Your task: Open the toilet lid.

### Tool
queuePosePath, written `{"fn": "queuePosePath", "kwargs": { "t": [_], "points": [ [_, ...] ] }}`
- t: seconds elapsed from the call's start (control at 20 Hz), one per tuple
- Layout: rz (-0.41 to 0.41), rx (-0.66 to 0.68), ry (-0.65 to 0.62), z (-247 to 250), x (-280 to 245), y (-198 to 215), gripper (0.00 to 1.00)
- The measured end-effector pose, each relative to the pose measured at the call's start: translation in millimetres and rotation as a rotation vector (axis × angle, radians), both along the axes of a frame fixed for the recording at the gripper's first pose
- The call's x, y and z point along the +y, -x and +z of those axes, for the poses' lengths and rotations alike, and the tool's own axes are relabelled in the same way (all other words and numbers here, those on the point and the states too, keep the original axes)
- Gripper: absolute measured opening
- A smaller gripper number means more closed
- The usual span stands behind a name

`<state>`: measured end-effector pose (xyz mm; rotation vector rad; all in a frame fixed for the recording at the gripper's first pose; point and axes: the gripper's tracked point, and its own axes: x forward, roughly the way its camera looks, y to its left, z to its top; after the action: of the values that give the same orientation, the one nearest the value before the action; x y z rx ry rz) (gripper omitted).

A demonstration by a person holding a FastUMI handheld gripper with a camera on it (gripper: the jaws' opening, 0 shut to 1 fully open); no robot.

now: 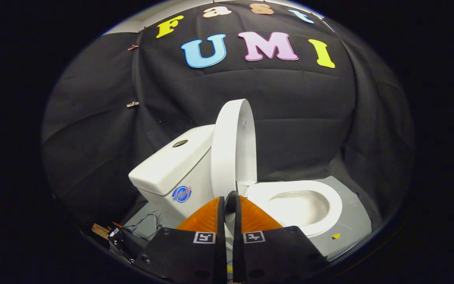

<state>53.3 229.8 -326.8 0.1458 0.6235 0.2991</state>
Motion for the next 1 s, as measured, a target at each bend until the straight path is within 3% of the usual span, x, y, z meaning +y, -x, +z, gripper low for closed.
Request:
{"fn": "queuePosePath", "kwargs": {
  "t": [0.4,0.85,0.95,1.0],
  "points": [
    [0.093,-0.003,-0.015,-6,50,3,0.11],
    [0.122,-0.015,-0.015,-3,53,2,0.11],
    [0.147,-0.006,-0.053,-3,56,5,0.21],
    [0.145,-0.007,-0.068,-1,53,5,0.32]
  ]
}}
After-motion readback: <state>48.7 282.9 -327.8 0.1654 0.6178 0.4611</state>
